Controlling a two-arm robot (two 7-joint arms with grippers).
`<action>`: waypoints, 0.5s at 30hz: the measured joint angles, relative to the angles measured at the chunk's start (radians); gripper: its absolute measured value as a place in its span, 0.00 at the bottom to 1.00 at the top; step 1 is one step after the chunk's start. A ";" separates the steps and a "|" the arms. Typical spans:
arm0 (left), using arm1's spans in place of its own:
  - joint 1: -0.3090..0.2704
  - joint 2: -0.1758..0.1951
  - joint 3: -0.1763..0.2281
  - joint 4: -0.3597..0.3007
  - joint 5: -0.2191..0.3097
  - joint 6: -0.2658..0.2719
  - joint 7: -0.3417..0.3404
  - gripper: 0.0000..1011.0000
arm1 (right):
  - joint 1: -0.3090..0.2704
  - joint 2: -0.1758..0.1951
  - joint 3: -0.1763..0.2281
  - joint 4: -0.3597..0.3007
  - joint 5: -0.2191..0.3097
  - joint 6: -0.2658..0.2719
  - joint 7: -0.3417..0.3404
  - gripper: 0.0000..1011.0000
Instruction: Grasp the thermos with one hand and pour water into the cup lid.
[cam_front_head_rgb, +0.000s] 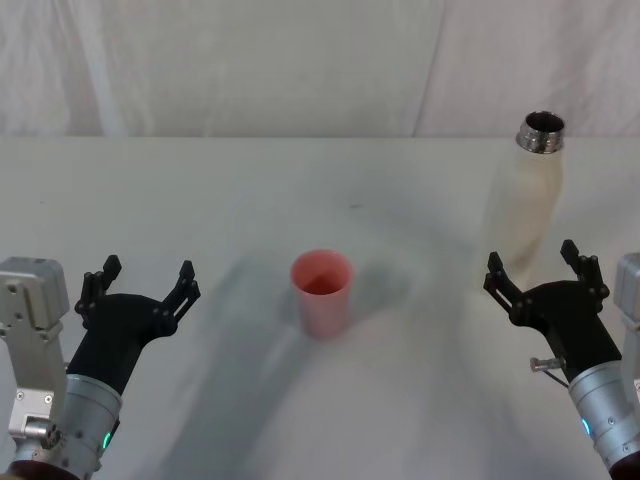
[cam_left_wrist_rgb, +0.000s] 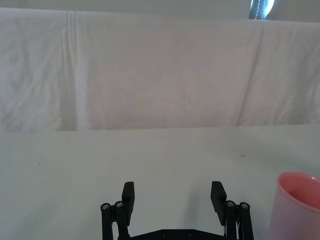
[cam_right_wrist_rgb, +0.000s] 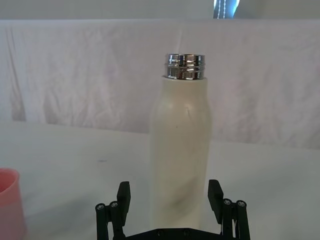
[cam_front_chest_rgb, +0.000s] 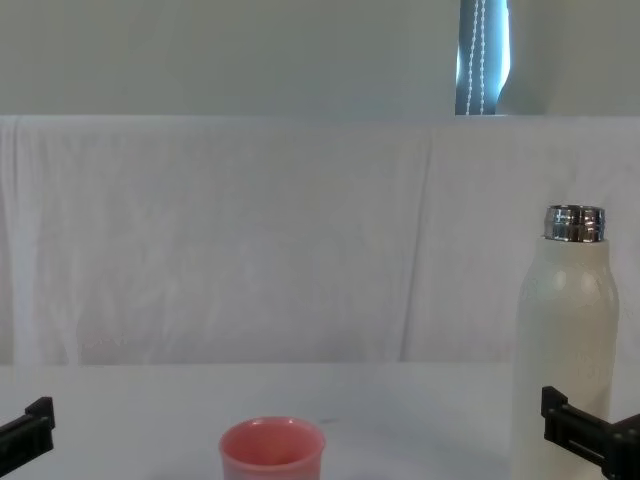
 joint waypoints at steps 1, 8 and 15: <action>0.000 0.000 0.000 0.000 0.000 0.000 0.000 0.99 | 0.003 -0.003 0.003 0.003 0.000 0.000 0.003 0.99; 0.000 0.000 0.000 0.000 0.000 0.000 0.000 0.99 | 0.028 -0.028 0.027 0.034 0.006 0.003 0.028 0.99; 0.000 0.000 0.000 0.000 0.000 0.000 0.000 0.99 | 0.050 -0.048 0.045 0.061 0.001 0.006 0.048 0.99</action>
